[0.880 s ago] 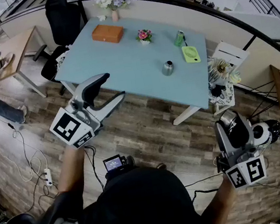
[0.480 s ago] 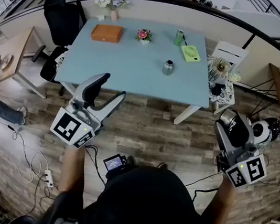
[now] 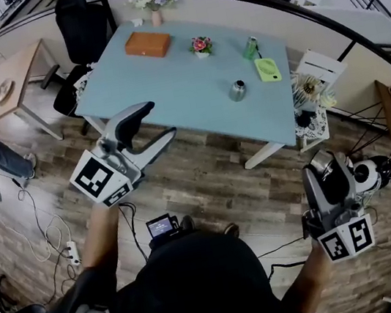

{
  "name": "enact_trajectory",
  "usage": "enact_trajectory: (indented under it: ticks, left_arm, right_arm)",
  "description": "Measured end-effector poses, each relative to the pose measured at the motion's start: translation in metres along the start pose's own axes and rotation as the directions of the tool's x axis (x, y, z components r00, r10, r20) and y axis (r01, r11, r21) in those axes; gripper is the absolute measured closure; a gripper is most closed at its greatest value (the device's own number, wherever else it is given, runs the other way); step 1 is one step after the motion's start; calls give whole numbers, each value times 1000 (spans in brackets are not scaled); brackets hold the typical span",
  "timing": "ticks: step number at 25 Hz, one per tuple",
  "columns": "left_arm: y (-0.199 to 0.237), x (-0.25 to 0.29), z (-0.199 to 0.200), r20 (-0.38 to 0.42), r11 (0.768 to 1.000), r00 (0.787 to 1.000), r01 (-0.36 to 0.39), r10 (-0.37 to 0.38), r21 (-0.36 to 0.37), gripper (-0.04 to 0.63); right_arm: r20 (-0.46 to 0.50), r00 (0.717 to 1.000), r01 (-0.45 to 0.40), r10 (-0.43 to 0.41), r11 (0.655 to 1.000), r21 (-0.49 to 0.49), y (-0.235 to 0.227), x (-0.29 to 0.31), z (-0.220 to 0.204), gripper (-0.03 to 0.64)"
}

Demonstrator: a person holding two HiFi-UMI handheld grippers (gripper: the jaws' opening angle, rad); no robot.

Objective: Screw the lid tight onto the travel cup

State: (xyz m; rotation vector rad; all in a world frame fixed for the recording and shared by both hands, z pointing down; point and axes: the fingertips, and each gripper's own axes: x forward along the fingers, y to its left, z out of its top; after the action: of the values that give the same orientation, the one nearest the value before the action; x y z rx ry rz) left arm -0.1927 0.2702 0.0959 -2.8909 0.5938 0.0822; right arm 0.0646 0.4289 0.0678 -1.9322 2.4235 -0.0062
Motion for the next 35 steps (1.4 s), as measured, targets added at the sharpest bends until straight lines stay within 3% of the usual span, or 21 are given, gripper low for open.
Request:
enact_trajectory:
  ticks: [14,23,35]
  left_arm:
    - [25,-6,-8,27,999,998,51,-51,-16,282]
    - [30,17,-15,3,1000,1000,12,-12,-19,282]
    - [22,73,-21,-36,996,996,-86,85,-9,282]
  right_arm:
    - [-11,1000,26,-26,1000,-5,24,23,-1,353]
    - [-13,1000,-18,19,1000,14,-9,44,-5,353]
    - [-15,989,-144,145,988,49,-83,85,-11,353]
